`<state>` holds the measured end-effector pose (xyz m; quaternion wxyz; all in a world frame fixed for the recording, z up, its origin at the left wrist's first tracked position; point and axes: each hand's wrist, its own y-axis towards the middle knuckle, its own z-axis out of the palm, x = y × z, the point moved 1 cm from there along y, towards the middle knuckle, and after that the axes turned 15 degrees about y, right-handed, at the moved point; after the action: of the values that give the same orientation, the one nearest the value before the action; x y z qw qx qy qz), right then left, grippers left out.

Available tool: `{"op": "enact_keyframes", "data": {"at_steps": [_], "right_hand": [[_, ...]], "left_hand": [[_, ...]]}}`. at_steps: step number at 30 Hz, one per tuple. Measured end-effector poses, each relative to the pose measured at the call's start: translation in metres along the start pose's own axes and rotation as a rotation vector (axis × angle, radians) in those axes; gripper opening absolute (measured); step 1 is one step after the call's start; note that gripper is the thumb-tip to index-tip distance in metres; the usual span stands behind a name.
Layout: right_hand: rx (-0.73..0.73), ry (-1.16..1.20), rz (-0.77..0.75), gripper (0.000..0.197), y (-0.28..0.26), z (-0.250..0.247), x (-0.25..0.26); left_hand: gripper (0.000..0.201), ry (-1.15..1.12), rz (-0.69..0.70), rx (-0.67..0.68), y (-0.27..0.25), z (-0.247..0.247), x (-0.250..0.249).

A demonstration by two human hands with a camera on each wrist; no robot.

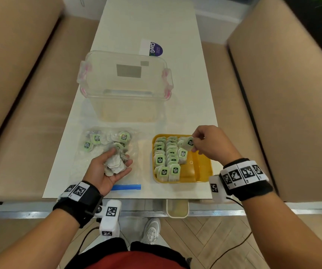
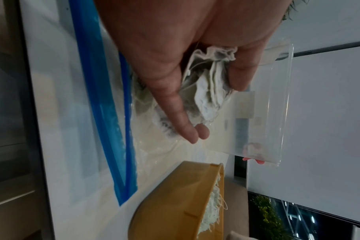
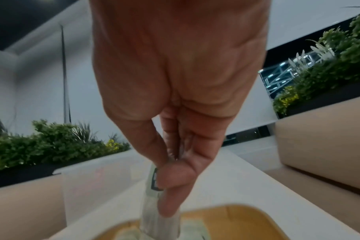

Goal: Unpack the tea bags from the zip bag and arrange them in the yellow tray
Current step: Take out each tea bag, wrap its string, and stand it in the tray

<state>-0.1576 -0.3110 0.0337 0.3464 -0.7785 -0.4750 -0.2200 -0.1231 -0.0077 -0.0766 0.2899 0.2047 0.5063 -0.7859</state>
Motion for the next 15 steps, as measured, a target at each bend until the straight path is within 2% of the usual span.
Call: {"op": "enact_keyframes", "data": {"at_steps": [7, 12, 15], "right_hand": [[0.084, -0.126, 0.046, 0.019, -0.006, 0.019, -0.033], [0.133, -0.152, 0.071, 0.019, -0.008, 0.035, -0.040], [0.154, -0.165, 0.083, 0.020, -0.006, 0.041, -0.042]], "left_hand": [[0.051, -0.003, -0.012, -0.016, 0.000, -0.003, 0.002], [0.029, -0.012, -0.017, -0.024, 0.000, -0.003, 0.005], [0.043, -0.004, -0.014, -0.022, 0.000, -0.004, 0.006]]}}
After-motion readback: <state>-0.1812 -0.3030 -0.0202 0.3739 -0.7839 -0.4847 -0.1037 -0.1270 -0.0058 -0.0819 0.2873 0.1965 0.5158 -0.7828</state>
